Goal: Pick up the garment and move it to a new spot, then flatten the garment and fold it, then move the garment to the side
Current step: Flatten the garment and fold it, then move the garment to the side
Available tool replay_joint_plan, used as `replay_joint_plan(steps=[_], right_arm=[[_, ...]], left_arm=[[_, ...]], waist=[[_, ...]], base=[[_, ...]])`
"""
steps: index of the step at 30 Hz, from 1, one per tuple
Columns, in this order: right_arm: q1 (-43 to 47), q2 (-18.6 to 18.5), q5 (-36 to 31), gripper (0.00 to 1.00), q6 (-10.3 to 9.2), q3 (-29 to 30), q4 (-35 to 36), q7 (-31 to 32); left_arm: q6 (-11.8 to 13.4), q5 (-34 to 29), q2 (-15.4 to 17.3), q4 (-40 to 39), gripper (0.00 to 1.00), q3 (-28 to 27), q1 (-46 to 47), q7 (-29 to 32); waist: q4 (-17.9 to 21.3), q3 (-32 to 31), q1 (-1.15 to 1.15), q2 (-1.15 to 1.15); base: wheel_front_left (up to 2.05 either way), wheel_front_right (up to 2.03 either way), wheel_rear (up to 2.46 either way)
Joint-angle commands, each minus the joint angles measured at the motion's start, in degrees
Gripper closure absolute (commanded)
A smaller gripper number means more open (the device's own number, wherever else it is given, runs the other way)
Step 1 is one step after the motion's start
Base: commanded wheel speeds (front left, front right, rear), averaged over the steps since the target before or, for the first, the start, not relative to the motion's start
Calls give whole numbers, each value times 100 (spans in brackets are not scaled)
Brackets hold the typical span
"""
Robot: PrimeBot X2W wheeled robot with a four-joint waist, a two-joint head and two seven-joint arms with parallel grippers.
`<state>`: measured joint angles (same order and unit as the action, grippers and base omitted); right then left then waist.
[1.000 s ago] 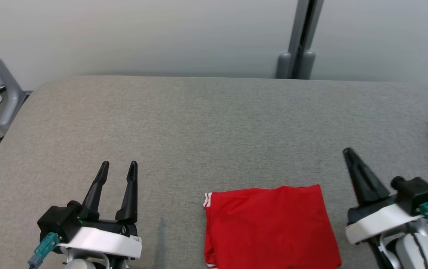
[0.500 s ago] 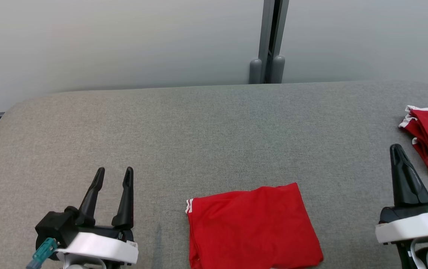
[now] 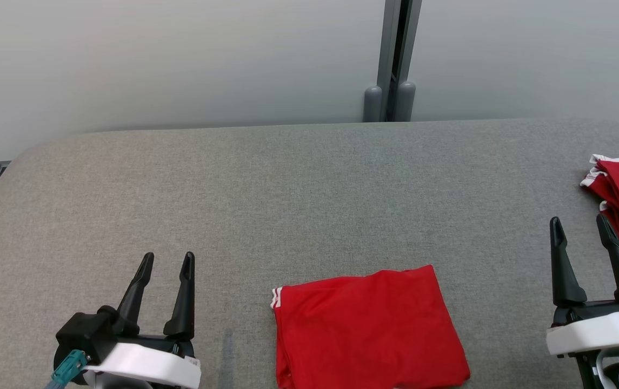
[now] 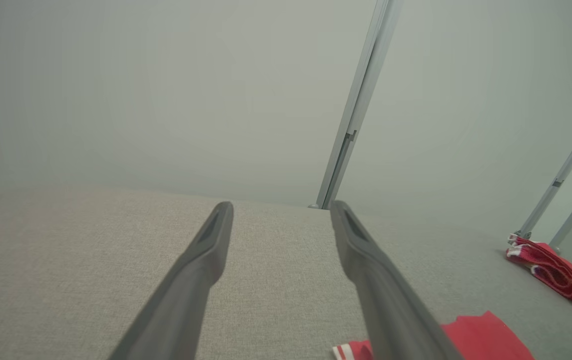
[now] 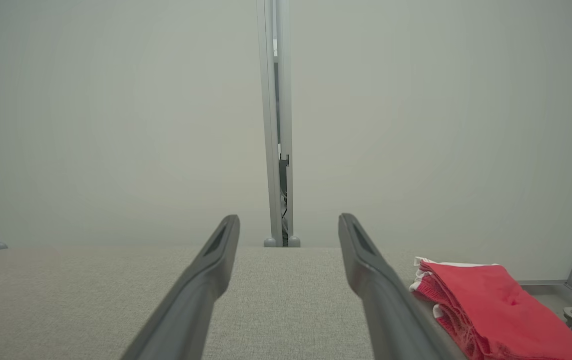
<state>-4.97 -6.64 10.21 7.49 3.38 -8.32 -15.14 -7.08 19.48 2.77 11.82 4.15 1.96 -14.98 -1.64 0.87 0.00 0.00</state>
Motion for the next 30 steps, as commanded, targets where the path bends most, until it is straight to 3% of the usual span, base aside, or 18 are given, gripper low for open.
replay_joint_plan(steps=[1,30], right_arm=[[20,-20,-12,0,0,10,-5,-2],[18,-130,-59,0,0,-217,-76,-2]], left_arm=[[-30,-28,29,1,0,-7,-19,-16],[9,44,29,13,0,-13,-33,-16]], waist=[[-6,-3,0,0],[-89,-20,0,0]], base=[[0,0,0],[0,0,0]])
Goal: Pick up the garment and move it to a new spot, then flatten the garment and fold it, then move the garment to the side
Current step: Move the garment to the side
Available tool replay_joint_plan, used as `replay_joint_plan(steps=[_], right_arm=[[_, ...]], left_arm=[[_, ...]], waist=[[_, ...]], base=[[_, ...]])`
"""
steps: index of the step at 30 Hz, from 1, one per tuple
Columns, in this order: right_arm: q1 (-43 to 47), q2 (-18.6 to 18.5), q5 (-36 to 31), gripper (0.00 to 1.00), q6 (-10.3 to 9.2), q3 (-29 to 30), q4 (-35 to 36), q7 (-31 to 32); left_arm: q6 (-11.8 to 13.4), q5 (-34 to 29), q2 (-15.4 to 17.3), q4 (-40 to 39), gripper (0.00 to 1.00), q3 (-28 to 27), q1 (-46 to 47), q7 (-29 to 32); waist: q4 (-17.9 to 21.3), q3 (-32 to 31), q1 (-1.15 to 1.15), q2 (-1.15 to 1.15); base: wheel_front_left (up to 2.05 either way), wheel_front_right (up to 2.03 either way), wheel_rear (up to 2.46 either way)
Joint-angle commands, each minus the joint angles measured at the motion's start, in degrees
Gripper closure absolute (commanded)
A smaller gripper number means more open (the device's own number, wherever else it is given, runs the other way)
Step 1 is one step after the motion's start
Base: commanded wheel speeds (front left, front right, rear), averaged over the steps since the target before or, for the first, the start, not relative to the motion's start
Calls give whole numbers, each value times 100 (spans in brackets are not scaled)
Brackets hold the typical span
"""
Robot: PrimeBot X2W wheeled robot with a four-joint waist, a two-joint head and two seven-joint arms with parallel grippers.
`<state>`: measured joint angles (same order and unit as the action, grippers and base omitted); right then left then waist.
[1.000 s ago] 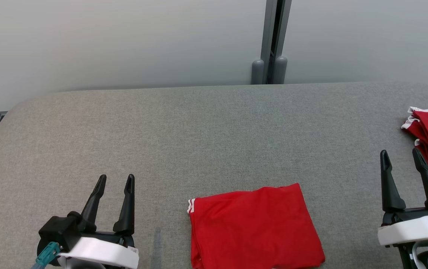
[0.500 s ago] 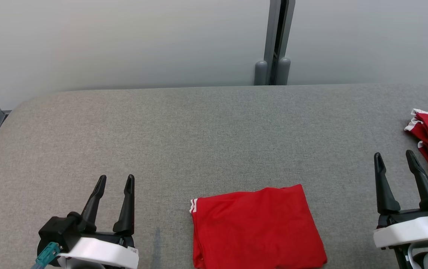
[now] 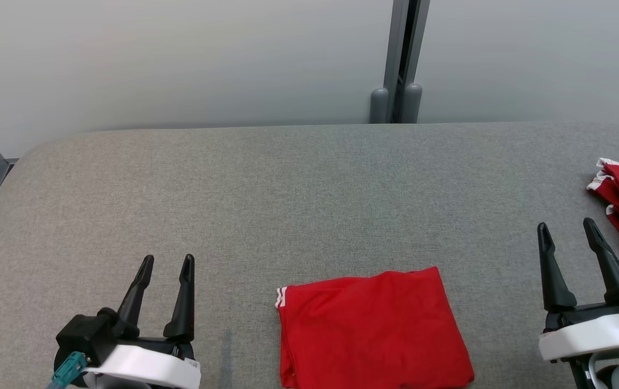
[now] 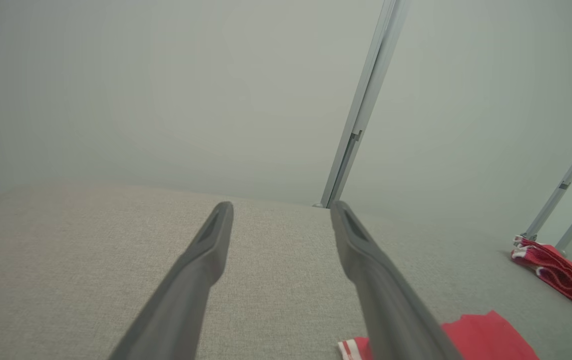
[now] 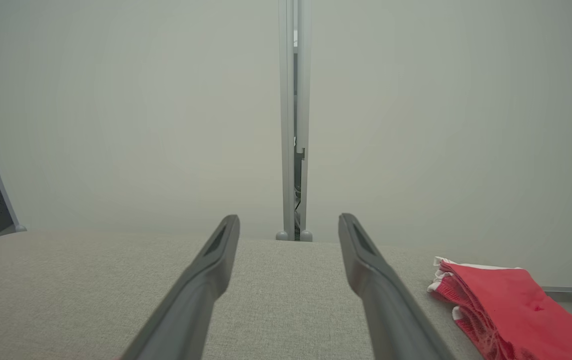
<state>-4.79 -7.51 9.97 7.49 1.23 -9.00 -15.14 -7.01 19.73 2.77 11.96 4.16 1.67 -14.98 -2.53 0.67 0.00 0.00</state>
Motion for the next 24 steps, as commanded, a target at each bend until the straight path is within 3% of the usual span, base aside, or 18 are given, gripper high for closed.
replay_joint_plan(steps=[1,17,24], right_arm=[[-4,-42,-39,0,0,-7,-7,-2],[-2,-24,-98,0,0,-9,-63,-2],[-23,-114,210,0,0,-279,-346,-1]], left_arm=[[2,20,29,4,0,-16,-2,-16],[-5,-4,29,39,0,-3,10,-16],[-10,1,29,40,0,51,118,-16]], waist=[[2,2,0,0],[-13,17,0,0],[-80,186,0,0]], base=[[0,0,0],[0,0,0],[0,0,0]])
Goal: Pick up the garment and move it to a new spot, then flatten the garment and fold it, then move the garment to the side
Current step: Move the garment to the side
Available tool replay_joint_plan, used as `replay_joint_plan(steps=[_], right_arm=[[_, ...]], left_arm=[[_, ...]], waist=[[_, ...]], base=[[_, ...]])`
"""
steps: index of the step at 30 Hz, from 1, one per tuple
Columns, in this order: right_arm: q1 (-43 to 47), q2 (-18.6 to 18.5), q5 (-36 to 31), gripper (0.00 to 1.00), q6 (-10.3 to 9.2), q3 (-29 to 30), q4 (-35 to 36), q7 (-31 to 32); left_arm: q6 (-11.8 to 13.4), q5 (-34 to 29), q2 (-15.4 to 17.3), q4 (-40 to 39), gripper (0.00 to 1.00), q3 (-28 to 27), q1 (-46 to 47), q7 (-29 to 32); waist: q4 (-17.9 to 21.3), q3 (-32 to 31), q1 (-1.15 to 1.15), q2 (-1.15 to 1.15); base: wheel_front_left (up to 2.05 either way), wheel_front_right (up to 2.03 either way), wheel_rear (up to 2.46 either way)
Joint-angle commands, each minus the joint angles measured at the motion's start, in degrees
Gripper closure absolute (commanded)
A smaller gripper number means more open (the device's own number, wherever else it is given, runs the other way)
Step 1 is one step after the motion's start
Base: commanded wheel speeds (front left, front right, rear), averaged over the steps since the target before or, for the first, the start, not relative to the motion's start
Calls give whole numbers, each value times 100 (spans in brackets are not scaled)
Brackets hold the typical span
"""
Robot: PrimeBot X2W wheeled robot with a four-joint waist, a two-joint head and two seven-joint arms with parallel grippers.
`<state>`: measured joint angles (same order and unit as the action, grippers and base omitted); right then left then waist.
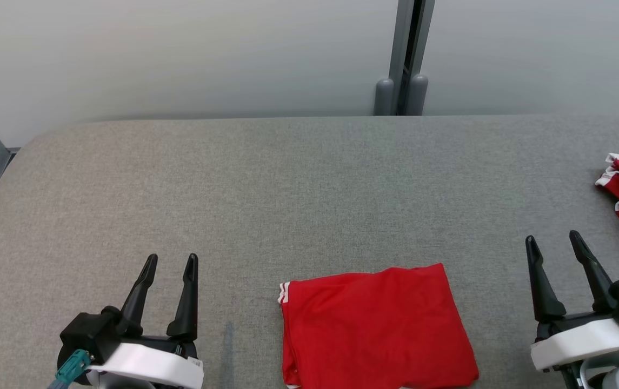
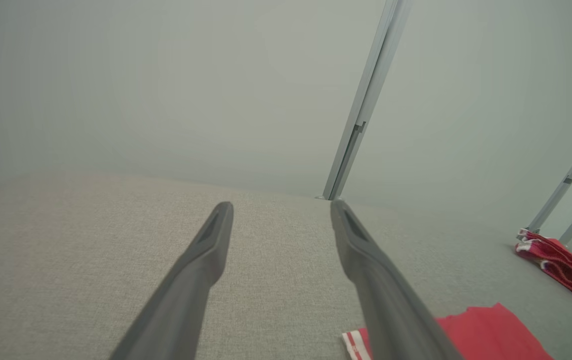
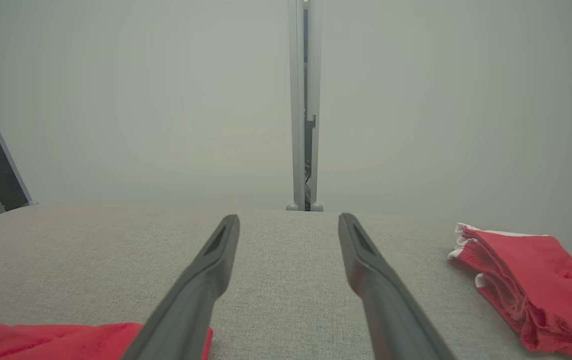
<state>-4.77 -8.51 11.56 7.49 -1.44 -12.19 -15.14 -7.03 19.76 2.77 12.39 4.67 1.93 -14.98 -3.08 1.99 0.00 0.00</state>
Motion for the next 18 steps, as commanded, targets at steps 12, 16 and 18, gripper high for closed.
replay_joint_plan(steps=[12,16,18], right_arm=[[-363,-394,1542,0,0,-1448,-1309,-2],[-596,-560,2061,0,0,-2052,-1713,60],[-692,-630,2309,0,0,-2316,-1852,122]], left_arm=[[-18,-4,29,45,0,186,377,-16],[-22,2,29,78,0,241,477,-16],[-24,12,28,94,0,278,497,-15]], waist=[[-261,695,0,0],[-345,828,0,0],[-386,857,0,0]], base=[[0,0,0],[0,0,0],[0,0,0]])
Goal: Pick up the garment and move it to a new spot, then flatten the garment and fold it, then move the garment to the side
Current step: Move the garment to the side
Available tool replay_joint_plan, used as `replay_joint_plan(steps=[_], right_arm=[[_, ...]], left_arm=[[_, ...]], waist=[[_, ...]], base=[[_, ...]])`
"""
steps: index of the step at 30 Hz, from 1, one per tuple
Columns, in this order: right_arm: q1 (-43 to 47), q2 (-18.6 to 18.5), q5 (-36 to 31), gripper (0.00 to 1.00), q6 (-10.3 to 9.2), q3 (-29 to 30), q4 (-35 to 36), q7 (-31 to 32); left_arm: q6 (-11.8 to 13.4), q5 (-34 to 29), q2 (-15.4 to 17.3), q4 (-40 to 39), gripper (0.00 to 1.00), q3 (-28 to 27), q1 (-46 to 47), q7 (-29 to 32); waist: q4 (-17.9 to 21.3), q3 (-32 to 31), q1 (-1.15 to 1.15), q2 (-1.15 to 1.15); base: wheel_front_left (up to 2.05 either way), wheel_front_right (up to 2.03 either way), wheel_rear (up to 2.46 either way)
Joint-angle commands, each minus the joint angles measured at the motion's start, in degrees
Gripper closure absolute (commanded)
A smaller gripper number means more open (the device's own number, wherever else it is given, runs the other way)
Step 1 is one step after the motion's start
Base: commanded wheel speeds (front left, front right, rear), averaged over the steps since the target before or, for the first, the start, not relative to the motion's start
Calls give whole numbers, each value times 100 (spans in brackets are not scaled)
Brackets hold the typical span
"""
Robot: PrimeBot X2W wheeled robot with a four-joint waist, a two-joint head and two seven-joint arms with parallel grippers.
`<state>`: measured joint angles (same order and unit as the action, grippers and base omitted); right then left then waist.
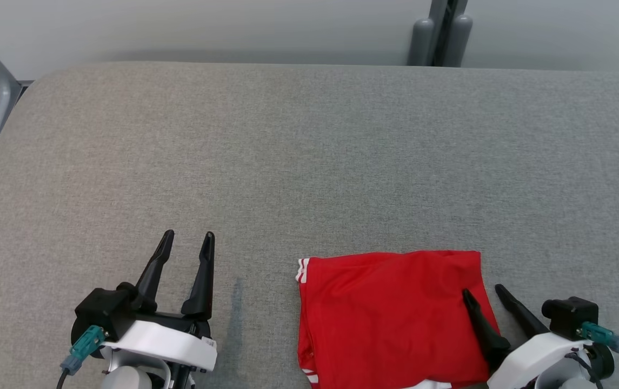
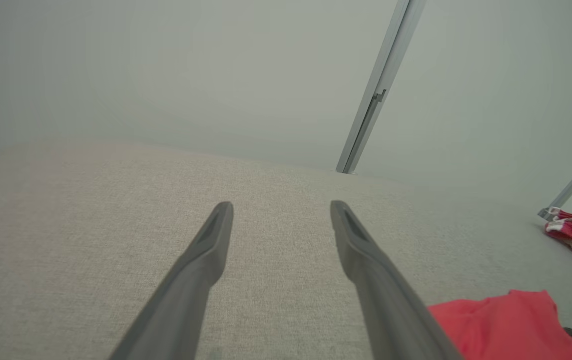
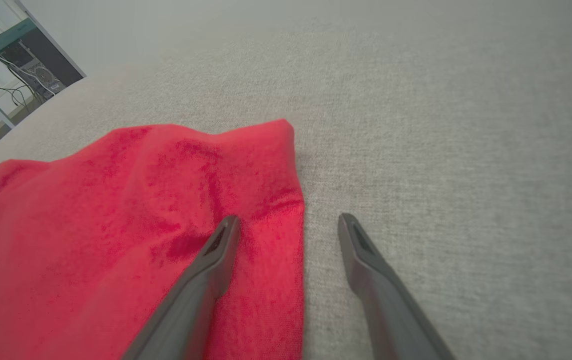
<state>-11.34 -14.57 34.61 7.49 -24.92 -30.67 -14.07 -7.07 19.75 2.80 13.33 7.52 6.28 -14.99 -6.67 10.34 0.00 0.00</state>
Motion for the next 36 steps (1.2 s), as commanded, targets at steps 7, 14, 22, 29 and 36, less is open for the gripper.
replay_joint_plan(steps=[7,14,22,29,36], right_arm=[[-224,-259,732,5,0,-759,-223,159],[-434,-500,1066,100,-1,-1263,-293,75],[-802,-782,1019,100,-2,-1471,-355,-90],[-1421,-1283,765,100,-2,-1714,-223,-112],[-2208,-1907,588,100,-1,-1880,-60,24]], left_arm=[[9,45,26,27,0,73,88,-14],[39,66,26,25,0,85,55,-15],[55,79,25,-8,0,30,26,-14],[20,-193,25,-169,0,159,195,-15],[-6,-451,25,-358,0,449,524,-14]], waist=[[-114,5,0,0],[-113,-39,0,0],[38,-139,0,0],[335,-15,0,0],[713,392,0,0]], base=[[0,0,0],[0,0,0],[0,0,0],[0,0,0],[0,0,0]])
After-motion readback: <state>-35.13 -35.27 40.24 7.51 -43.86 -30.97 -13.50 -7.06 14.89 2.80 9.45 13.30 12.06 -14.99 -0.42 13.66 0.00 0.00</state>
